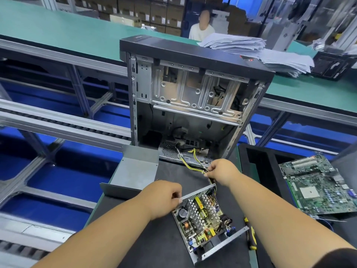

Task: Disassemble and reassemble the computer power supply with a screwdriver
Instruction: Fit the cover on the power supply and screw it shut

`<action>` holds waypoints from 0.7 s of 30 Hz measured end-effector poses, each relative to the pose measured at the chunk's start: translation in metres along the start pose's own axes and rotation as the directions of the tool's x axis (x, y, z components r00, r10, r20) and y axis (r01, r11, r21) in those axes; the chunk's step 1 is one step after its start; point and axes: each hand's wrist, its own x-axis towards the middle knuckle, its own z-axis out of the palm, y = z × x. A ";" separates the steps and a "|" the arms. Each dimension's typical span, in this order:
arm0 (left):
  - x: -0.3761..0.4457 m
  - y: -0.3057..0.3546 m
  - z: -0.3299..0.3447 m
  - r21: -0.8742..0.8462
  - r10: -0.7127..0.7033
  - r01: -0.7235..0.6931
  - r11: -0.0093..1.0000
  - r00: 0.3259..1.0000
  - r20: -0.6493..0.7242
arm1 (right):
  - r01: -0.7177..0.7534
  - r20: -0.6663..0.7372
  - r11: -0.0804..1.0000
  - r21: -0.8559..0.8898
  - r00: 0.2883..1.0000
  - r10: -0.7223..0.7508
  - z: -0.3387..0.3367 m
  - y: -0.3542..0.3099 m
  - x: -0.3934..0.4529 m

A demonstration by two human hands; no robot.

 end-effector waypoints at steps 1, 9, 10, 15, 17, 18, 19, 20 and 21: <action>-0.001 -0.001 -0.001 0.015 0.010 -0.010 1.000 1.000 -0.002 | -0.006 0.006 1.000 -0.003 1.000 0.006 0.001 -0.003 0.001; -0.028 -0.051 -0.050 0.143 -0.095 0.107 0.984 0.991 -0.089 | -0.100 -0.062 0.990 -0.103 0.994 0.094 0.010 -0.014 -0.011; -0.034 -0.058 -0.055 0.167 -0.131 0.139 0.976 0.990 -0.060 | -0.104 -0.079 0.989 -0.108 0.992 0.095 0.012 -0.016 -0.012; -0.045 -0.076 -0.063 0.221 -0.214 0.218 0.951 0.976 -0.041 | -0.102 -0.149 0.995 0.000 0.984 0.101 0.023 -0.023 -0.013; -0.047 -0.080 -0.062 0.234 -0.212 0.221 0.947 0.975 -0.066 | -0.083 -0.153 0.997 0.006 0.985 0.083 0.026 -0.028 -0.011; -0.048 -0.081 -0.063 0.242 -0.205 0.220 0.945 0.975 -0.083 | -0.080 -0.158 0.997 0.006 0.984 0.080 0.028 -0.031 -0.010; -0.050 -0.082 -0.063 0.250 -0.195 0.217 0.944 0.975 -0.107 | -0.078 -0.164 0.997 0.013 0.983 0.079 0.029 -0.034 -0.010; -0.052 -0.083 -0.065 0.253 -0.182 0.214 0.944 0.973 -0.143 | -0.075 -0.167 0.997 0.022 0.983 0.077 0.031 -0.037 -0.008; -0.055 -0.085 -0.068 0.249 -0.164 0.209 0.946 0.968 -0.188 | -0.071 -0.170 0.997 0.029 0.983 0.075 0.032 -0.040 -0.007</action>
